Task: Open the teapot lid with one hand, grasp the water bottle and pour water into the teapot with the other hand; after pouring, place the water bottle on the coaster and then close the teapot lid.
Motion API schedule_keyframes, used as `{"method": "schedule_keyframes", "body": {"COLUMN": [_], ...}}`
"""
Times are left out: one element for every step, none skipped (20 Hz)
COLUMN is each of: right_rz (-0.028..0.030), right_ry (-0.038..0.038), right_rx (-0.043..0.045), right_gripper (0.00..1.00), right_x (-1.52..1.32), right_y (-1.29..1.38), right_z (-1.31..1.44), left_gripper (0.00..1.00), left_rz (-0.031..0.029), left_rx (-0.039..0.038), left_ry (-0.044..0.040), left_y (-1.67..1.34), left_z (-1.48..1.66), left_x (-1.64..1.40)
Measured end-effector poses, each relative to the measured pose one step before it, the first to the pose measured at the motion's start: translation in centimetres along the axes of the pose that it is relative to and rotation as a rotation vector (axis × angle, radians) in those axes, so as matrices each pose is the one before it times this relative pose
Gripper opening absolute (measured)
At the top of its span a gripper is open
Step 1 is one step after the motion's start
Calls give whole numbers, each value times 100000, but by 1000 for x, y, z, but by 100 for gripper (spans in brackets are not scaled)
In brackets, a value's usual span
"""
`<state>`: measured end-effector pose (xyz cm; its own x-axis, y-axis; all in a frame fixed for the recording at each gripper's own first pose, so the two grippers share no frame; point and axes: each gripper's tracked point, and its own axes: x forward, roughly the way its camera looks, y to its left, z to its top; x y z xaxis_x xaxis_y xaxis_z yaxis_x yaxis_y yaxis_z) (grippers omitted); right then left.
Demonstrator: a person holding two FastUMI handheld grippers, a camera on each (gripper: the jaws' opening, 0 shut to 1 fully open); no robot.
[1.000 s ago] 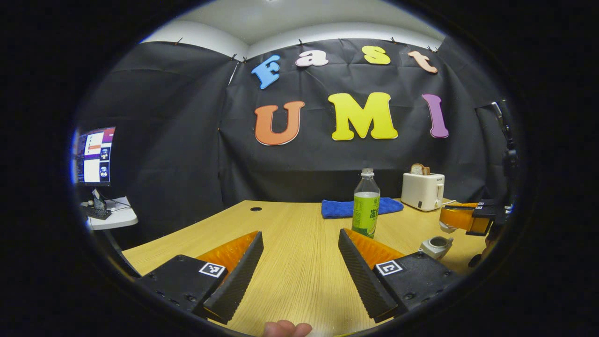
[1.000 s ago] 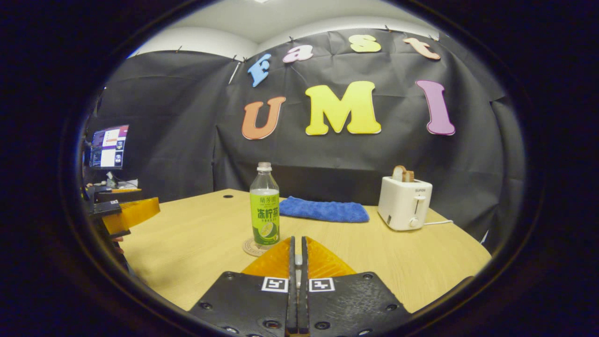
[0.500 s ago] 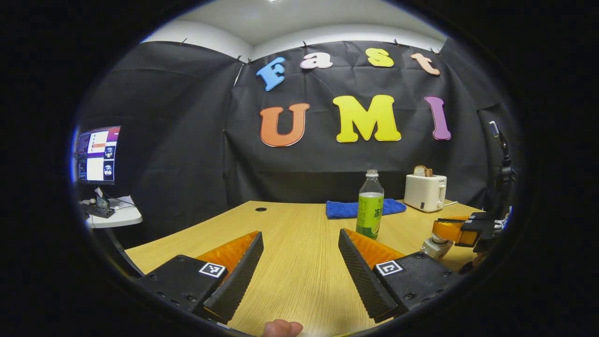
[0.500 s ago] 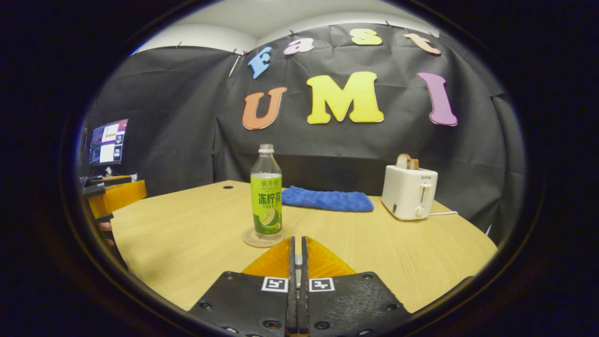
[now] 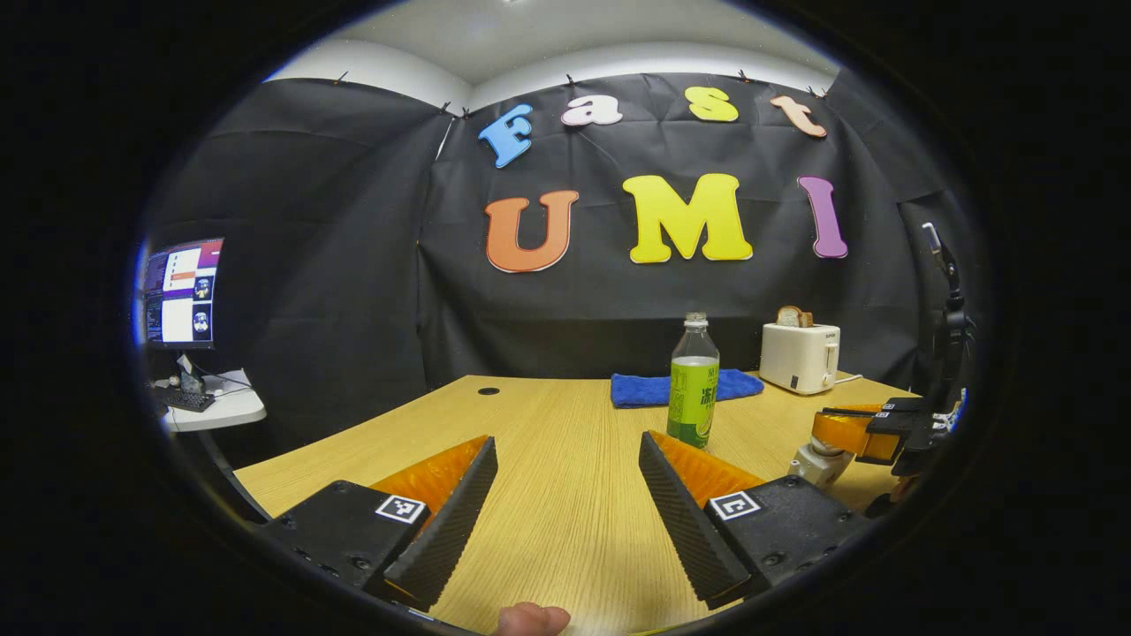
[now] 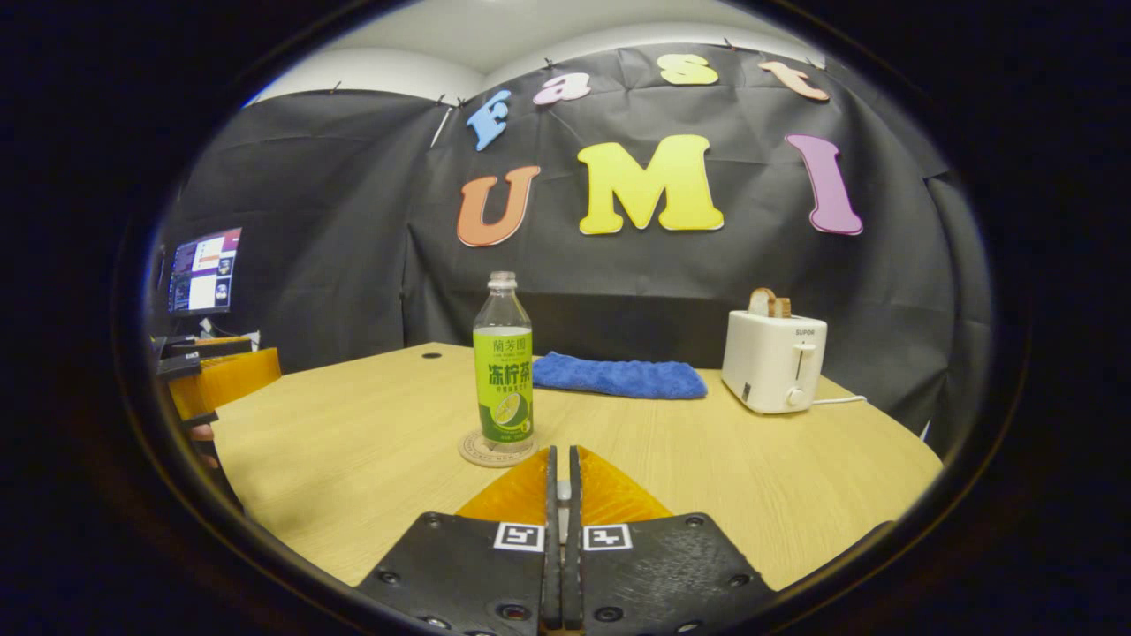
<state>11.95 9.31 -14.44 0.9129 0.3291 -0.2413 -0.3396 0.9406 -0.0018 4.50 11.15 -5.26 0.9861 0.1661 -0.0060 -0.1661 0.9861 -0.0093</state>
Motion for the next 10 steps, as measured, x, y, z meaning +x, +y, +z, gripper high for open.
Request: {"method": "schedule_keyframes", "body": {"right_rz": [-179,217,-38,19,148,197,-49,-105,-92,-348], "right_ry": [-332,-182,-444,-42,-108,245,340,769,976,906], "right_rx": [-150,-33,86,636,799,614,-119,-265,30,104], "right_gripper": [1,1,1,1,1,1,1,1,1,1], "right_x": [9,-29,59,-8,-95,55,30,155,135,-53], "right_y": [-30,-26,-44,60,77,80,-35,-111,-59,-94], "right_z": [107,-27,21,-26,-4,-133,-95,-319,-192,-385], "left_gripper": [100,100,100,100,100,100,100,100,100,100], "left_rz": [-270,-225,-116,15,-172,-140,-305,-170,-228,-113], "left_rx": [-24,-35,130,42,-7,-70,38,131,119,-15], "left_ry": [85,46,102,56,28,120,102,110,98,-26], "left_y": [-107,-58,-78,-29,-50,-112,-49,-32,-157,-77], "left_z": [-81,-24,-56,7,-36,-52,-75,-51,-60,-44], "left_x": [10,-43,11,-50,26,79,-53,0,65,48]}}
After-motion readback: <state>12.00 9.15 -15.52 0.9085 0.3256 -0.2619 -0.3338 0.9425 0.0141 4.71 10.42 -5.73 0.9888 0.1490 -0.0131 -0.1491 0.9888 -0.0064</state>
